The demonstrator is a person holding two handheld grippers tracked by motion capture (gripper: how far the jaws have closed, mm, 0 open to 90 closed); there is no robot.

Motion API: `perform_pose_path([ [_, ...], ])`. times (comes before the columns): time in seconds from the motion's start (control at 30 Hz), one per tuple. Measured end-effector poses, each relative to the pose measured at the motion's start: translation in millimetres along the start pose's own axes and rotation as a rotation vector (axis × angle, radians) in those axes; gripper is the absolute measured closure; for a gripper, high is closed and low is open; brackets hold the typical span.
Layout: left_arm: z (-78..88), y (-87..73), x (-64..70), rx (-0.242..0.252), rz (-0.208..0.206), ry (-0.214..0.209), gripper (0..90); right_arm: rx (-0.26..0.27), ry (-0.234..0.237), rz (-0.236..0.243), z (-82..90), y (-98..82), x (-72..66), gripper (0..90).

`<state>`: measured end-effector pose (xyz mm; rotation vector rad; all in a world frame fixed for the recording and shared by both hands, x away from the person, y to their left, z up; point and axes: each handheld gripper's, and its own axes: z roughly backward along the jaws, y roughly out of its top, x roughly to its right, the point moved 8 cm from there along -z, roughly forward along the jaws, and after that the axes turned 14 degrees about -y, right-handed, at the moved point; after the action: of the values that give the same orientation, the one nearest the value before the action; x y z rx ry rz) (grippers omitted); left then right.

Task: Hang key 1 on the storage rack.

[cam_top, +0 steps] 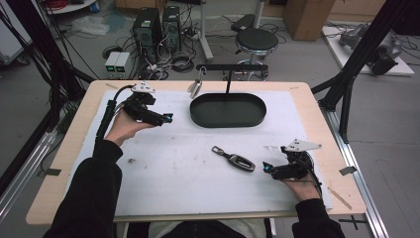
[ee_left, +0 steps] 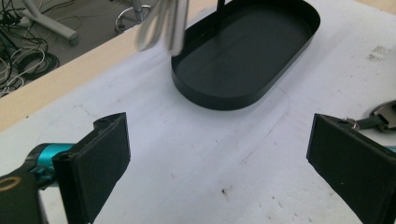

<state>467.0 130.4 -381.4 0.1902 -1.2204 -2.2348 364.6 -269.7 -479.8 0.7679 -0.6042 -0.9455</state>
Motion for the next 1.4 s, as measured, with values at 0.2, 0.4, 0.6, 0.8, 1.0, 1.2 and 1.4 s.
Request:
perform_pose_path([
  [0.2,7.9,-13.6,-1.4,0.006,0.018,0.011,6.6,0.002,0.002,0.006,-0.1,-0.1,-0.3,3.2],
  [0.4,18.4,-31.5,3.9,0.015,0.027,0.017,6.6,-0.003,-0.001,0.007,-0.6,-0.9,-0.3,3.2],
  [0.6,32.4,-54.9,3.6,0.028,0.048,0.041,6.6,-0.004,-0.003,0.009,-0.6,-0.7,-1.2,3.2],
  [0.8,43.5,-76.0,5.8,0.02,0.061,0.056,6.6,-0.007,-0.002,0.009,-1.5,-0.3,-2.0,3.2],
  [1.0,47.0,-92.5,11.4,-0.003,0.055,0.066,6.6,-0.011,-0.005,0.014,-2.5,-0.5,-3.0,3.2],
  [1.2,47.0,-107.5,13.7,-0.005,0.059,0.074,6.6,-0.012,-0.006,0.016,-2.9,-0.6,-3.2,3.2],
  [1.4,52.5,-125.2,17.9,0.001,0.076,0.086,6.6,-0.015,-0.008,0.012,-3.2,-1.3,-1.3,3.2],
])
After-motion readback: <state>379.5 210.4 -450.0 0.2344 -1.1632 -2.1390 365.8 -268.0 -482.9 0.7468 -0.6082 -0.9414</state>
